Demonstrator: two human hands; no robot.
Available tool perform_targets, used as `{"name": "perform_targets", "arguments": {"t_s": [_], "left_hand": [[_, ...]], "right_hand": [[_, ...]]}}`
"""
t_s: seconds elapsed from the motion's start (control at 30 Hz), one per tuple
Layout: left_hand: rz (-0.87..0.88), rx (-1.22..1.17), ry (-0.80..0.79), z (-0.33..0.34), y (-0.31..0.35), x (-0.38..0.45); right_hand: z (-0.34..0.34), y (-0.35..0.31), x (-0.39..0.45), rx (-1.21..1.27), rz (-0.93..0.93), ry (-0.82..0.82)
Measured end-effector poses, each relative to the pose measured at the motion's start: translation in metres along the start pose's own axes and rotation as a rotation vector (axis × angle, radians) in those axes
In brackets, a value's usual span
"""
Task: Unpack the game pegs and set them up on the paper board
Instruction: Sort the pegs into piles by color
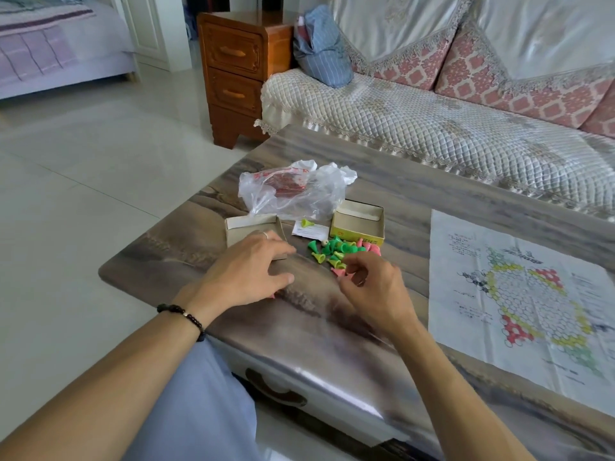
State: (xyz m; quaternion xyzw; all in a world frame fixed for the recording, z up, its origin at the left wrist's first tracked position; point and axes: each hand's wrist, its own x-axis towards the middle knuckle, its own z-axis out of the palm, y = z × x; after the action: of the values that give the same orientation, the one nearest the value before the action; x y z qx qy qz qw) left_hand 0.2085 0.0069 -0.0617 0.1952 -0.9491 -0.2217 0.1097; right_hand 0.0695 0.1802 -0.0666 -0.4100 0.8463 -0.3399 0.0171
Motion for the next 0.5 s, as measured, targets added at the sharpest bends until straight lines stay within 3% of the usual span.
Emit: {"name": "perform_targets", "arguments": {"t_s": [0.1,0.27,0.5], "left_hand": [[0.064,0.012,0.033,0.015,0.023,0.012],[0.158,0.058,-0.007,0.05,0.057,0.03],[0.146,0.005,-0.011,0.063,0.053,0.039]], "right_hand": [[-0.016,0.019,0.005,-0.09,0.051,0.055],[-0.013,0.026,0.009,-0.23,-0.031,-0.132],[-0.01,0.034,0.018,-0.315,-0.062,-0.201]]}}
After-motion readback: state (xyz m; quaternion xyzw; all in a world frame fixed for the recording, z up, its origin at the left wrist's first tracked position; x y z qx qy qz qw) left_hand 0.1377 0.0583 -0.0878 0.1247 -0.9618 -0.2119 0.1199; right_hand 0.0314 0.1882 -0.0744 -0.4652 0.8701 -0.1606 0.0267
